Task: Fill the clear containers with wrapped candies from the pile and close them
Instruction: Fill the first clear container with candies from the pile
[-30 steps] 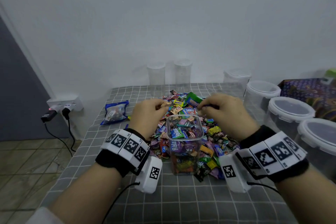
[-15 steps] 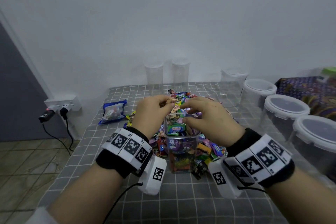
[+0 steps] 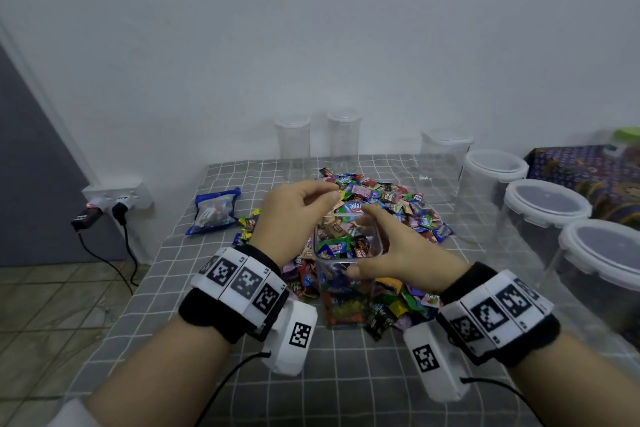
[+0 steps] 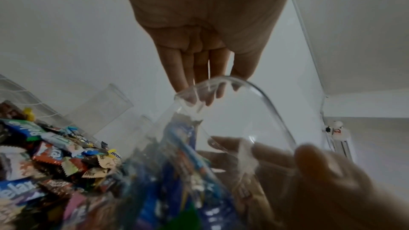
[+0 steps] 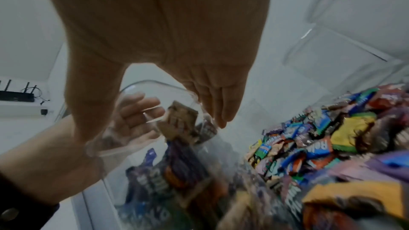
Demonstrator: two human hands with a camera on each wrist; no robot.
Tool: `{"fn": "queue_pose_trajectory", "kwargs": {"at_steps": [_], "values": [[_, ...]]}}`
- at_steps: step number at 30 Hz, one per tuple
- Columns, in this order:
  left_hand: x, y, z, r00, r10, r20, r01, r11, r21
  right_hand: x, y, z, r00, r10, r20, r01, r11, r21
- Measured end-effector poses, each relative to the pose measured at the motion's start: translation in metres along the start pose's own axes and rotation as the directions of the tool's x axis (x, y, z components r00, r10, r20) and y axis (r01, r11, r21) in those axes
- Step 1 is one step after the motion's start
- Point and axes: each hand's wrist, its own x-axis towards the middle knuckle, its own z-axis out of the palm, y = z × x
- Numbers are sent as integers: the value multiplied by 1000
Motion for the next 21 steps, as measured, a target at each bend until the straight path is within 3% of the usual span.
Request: {"fn": "queue_pose_trajectory", "kwargs": {"at_steps": [4, 8, 10, 12, 14, 16, 18, 21], "values": [[6, -15, -7, 996, -77, -51, 80, 996, 49, 1, 7, 6, 999, -9, -41, 11, 999, 44], [11, -39, -13, 980, -196, 32, 182, 952, 245, 3, 14, 5, 998, -31, -50, 35, 997, 73], [13, -54, -15, 950, -292, 114, 216, 873, 438, 6, 20, 3, 999, -25, 29, 23, 997, 71], [13, -69, -14, 902, -377, 212, 153, 737, 658, 9, 30, 0, 990, -2, 139, -4, 999, 37], [12, -80, -11, 828, -470, 306, 60, 618, 784, 14, 38, -2, 979, 43, 201, -16, 991, -136], [9, -86, -7, 756, -550, 355, -1, 541, 841, 21, 47, -4, 967, 122, 224, -22, 915, -403], [6, -89, -3, 715, -590, 374, -62, 481, 875, 26, 54, -5, 950, 225, 217, -59, 812, -580], [2, -87, 4, 689, -601, 405, -137, 440, 887, 29, 60, 1, 918, 310, 247, -49, 707, -706]]}}
